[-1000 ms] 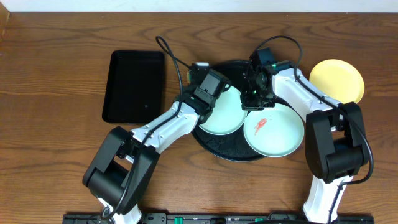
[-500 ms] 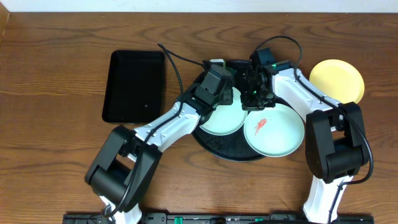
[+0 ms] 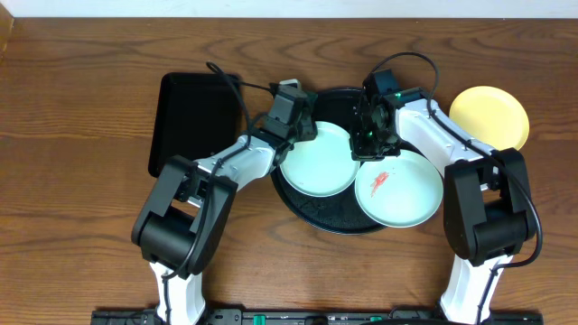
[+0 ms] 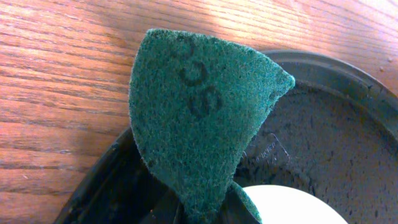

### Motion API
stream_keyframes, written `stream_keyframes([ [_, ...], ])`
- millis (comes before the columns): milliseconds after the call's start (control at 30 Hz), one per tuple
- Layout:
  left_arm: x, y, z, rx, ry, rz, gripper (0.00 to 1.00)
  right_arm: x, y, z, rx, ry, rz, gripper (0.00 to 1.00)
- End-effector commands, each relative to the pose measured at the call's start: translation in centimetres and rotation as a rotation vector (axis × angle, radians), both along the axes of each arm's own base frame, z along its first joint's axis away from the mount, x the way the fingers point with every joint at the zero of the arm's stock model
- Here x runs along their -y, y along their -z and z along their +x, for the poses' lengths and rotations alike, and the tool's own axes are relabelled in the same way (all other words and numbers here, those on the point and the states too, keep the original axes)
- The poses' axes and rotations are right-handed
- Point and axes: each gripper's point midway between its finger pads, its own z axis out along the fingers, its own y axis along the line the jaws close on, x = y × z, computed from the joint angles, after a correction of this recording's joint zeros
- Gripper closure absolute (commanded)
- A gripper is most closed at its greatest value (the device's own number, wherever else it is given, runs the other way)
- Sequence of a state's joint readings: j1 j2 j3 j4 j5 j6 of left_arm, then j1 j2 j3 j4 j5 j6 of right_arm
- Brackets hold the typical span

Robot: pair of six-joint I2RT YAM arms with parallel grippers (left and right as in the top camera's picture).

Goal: Clean dirty plates on tray and stack at the side
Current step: 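Hold the green plate with the right gripper and scrub it with the sponge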

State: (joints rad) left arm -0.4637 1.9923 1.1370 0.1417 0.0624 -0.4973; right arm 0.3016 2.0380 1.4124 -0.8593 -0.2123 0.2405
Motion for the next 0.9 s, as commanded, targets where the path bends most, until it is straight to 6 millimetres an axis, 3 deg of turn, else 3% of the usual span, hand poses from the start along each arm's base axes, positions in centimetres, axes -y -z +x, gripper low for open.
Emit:
stream_keyframes([
  [0, -1.6, 1.5, 0.4, -0.02, -0.02, 0.027, 0.91, 1.1, 0.6, 0.0, 0.0, -0.007, -0.054, 0.99],
  [433, 3.1, 1.7, -2.5, -0.039, 0.108, 0.022, 0.92, 1.1, 0.6, 0.2, 0.009, -0.007, -0.052, 0.99],
  [700, 1.5, 2.6, -2.4, -0.044, 0.062, 0.08, 0.92, 1.1, 0.6, 0.2, 0.009, -0.007, -0.052, 0.99],
  [867, 1.3, 4.1, -3.0, -0.08, 0.065, 0.102, 0.92, 1.1, 0.6, 0.2, 0.009, -0.007, -0.052, 0.99],
])
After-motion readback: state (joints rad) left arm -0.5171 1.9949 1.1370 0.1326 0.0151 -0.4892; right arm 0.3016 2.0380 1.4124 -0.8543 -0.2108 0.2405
